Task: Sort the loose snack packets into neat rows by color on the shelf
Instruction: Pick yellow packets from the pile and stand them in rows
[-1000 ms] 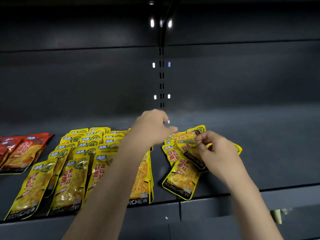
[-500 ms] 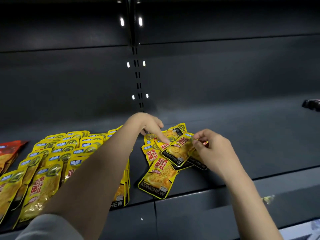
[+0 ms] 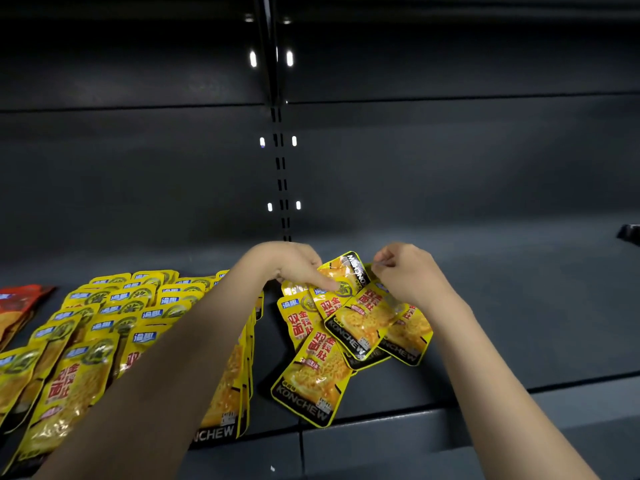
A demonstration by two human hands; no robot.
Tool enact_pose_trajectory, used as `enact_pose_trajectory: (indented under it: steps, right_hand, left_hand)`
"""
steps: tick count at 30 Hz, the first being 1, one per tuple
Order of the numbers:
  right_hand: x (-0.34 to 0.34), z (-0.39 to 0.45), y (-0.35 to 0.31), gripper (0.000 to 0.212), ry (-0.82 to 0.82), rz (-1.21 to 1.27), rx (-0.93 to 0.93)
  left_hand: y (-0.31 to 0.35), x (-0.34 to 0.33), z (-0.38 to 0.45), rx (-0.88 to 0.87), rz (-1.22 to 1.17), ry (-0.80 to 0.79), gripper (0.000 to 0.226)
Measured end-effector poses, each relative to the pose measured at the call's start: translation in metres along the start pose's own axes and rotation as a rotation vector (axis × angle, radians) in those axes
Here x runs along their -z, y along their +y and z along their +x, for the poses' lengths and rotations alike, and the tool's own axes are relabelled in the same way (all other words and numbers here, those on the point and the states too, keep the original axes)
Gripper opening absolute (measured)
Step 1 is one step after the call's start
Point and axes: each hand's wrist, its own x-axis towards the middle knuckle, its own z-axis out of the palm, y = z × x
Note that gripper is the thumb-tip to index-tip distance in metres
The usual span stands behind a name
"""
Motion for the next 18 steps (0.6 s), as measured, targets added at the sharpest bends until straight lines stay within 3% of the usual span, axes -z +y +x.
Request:
enact_pose_trajectory:
  steps: [7, 12, 15, 18]
  right_hand:
    - [0.0, 0.034, -0.001, 0.015, -0.031, -0.124, -0.044]
    - [-0.008, 0.053, 0.0, 0.044, -0.18, -0.278, -0.185]
    - [-0.012, 0.055, -0.003, 0.085, -0.313, -0.314, -0.253]
    - [-0.016, 0.054, -0.007, 0.092, -0.427, -0.389, -0.26]
  left_hand:
    - [-0.003, 0.015, -0.032, -0.05, -0.117, 0.383, 0.021]
    - [-0.01, 0.012, -0.068, -0.018, -0.414, 0.695, 0.004]
    - [-0.016, -0.008, -0.092, 0.0, -0.684, 0.724, 0.018]
    - [-0.018, -0.029, -0.106, 0.007, -0.853, 0.753, 0.034]
